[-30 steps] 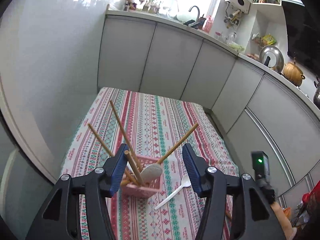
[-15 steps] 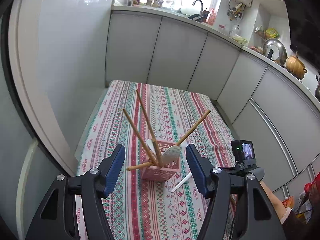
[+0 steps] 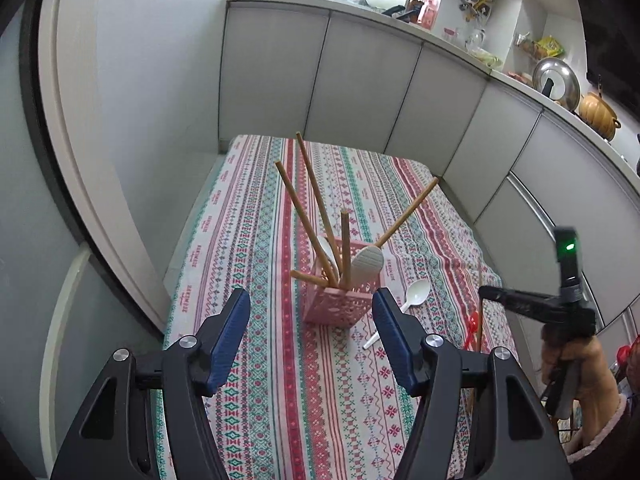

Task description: Organize utensils

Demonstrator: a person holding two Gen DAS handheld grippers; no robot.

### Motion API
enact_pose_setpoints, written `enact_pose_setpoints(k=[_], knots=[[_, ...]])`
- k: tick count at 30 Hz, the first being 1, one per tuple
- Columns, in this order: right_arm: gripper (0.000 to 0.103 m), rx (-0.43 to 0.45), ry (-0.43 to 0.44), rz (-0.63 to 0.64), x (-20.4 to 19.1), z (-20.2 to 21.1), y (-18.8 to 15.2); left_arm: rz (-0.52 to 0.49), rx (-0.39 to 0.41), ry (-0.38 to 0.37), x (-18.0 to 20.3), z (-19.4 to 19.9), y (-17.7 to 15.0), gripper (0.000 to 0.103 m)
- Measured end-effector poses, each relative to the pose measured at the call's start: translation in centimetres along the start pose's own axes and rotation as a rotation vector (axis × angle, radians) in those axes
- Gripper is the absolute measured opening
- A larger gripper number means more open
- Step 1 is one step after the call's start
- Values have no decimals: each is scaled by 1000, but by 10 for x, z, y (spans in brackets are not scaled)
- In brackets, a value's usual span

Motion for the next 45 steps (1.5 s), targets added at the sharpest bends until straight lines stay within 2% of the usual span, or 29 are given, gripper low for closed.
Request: enact_pose_setpoints(k=[5,15,21,26,28,31,33,37,38,39,41,45], knots=[[4,114,40,26,-28,49,5,-26,-36,8,3,-4,-7,66],[3,287,90,26,-81,107,21,-61,-238,110,-8,-39,-35,75],[2,386,149,30,-109,136,38,-68,-272,153,-17,-50,-44,79],[2,424,194,40,-128,145,43,-58,-285,172,-25,-54,-44,79],[2,404,192,61,-133,139,45,-54,-287,173,-28,-54,-44,79],[4,337,143,49,-126,117,44,-42,-292,175,-32,-55,-44,79],[12,264,85,-18,-104,92,46,-36,-290,170,-33,-54,-43,79],[21,95,-9,-157,-49,42,40,-40,-294,160,-29,-55,-44,79],[28,48,-24,-193,-34,31,34,-42,-295,155,-29,-55,-44,79],[40,9,-36,-229,-19,21,28,-44,-297,152,-28,-56,-44,79],[58,-48,-56,-279,4,6,17,-50,-300,146,-25,-57,-45,79],[57,-146,-122,-367,38,-18,-2,-59,-316,130,-20,-62,-47,79]])
Point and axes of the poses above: each gripper's, at about its wrist camera, not at the fingertips, and z roughly against the way its jaws point, x to its right, y to its top, the point moved 3 cm from there along -z, roughly the way its jaws point, and after that the axes turned 2 degrees about y, right-handed, at the moved point
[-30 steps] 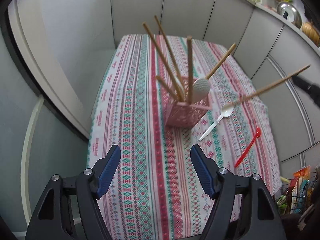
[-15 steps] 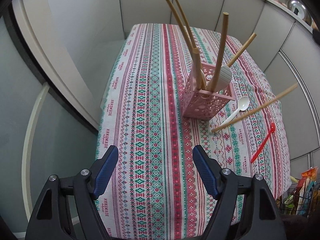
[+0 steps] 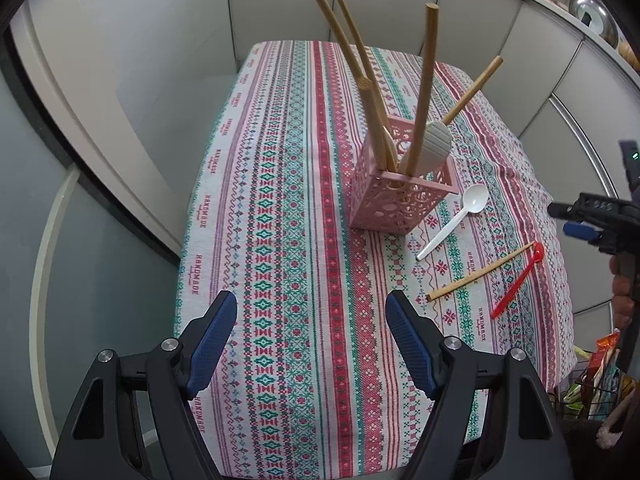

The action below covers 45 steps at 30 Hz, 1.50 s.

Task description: Organize utensils

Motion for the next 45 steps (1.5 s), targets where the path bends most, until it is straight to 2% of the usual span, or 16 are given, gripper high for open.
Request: enact_pose_setpoints(k=[1,3,7,14,19,20,21,24,27,34,40,45], knots=[[56,-26,-2,-33,9,-7,-1,-2,-3,-5,2,-1,0,79],[44,-70,32,-96,24,-19,-1,-9,-5,-13,5,-1,0,79],[39,-128,61,-182,37,-38,-5,-13,0,-21,9,0,0,79],[38,-165,-79,-191,37,-68,-6,-18,-23,-19,10,-6,-2,79],[38,-109,-216,-82,14,-72,-6,-14,-16,-19,9,-5,-1,79],[34,-90,-241,-53,8,-72,-8,-12,-17,-20,8,-5,0,79],[26,-78,-241,-42,4,-71,-9,-10,-18,-21,8,-5,0,79],[15,-63,-234,-25,-8,-71,-12,-8,-16,-25,9,-4,0,79],[7,-39,-207,-3,-17,-70,-16,-12,-7,-26,10,-1,1,79],[5,-35,-19,-27,-23,-60,-21,-12,15,-30,9,3,2,79],[5,54,98,51,-44,-3,-29,-12,31,-35,10,5,3,79],[5,199,195,144,-69,67,-44,-7,62,-47,11,11,4,79]])
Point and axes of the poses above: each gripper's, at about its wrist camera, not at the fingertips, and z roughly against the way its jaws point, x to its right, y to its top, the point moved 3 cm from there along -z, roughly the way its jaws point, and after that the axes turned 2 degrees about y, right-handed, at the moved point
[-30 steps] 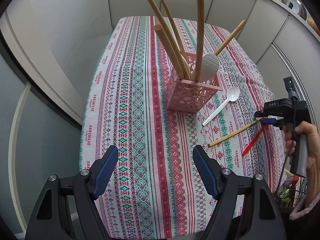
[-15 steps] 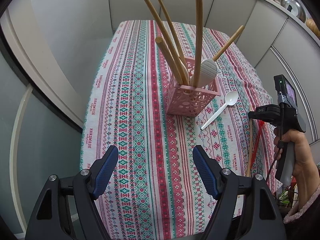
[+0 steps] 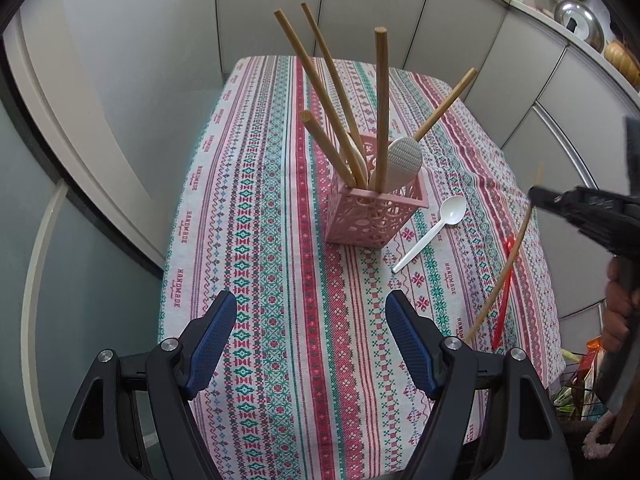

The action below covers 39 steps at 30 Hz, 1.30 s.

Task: Organize utensils
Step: 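Lift and carry the chopstick upright over the pink basket with the right gripper, then lower the chopstick into the pink basket and open the right gripper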

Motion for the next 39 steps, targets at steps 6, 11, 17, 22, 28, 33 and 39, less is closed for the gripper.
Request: enact_pose_setpoints(k=[6,11,17,22,28,33,39], knots=[[5,191,58,117,-54,52,22,16,21,1,-4,4,2,79],[5,332,83,161,-83,84,41,29,21,4,-7,3,3,79],[5,427,147,158,-100,99,51,29,22,5,-6,3,3,79],[5,436,126,203,-111,77,50,23,24,5,-6,3,3,79],[5,375,83,262,-121,40,39,32,23,2,-7,3,4,79],[5,358,50,341,-139,26,28,31,29,0,-6,5,4,79],[6,326,43,362,-144,14,23,35,32,1,-6,7,4,79]])
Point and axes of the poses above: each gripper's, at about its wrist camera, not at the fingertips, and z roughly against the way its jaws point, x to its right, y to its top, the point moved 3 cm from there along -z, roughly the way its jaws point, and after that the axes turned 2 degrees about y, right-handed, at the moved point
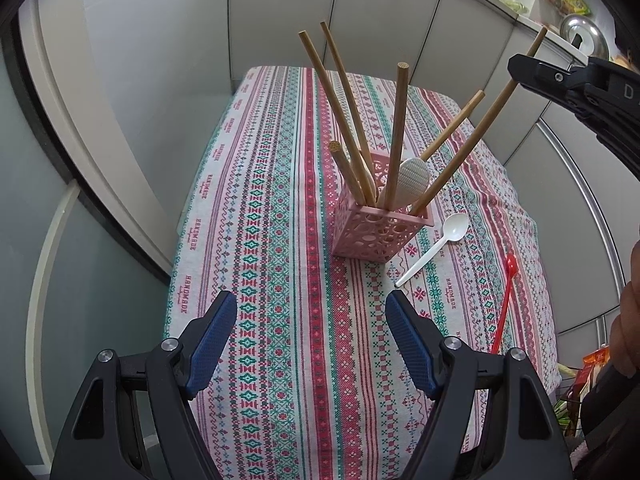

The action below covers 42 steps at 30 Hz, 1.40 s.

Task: Organize utensils
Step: 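Lower the chopstick into the pink basket and open the right gripper, then move the left gripper down to the white plastic spoon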

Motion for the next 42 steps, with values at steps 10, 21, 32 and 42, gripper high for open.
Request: enact_pose_setpoints(k=[10,21,32,42], knots=[[22,-13,26,-39,6,19,2,-9,21,0,9,10,0,79],[56,-14,-29,-48,41,78,-5,-102,58,17,48,26,-9,79],[69,-93,-150,-89,103,112,-37,-223,106,2,104,38,-19,79],[80,-357,-193,-232,179,91,-90,-347,128,-61,151,29,-19,79]])
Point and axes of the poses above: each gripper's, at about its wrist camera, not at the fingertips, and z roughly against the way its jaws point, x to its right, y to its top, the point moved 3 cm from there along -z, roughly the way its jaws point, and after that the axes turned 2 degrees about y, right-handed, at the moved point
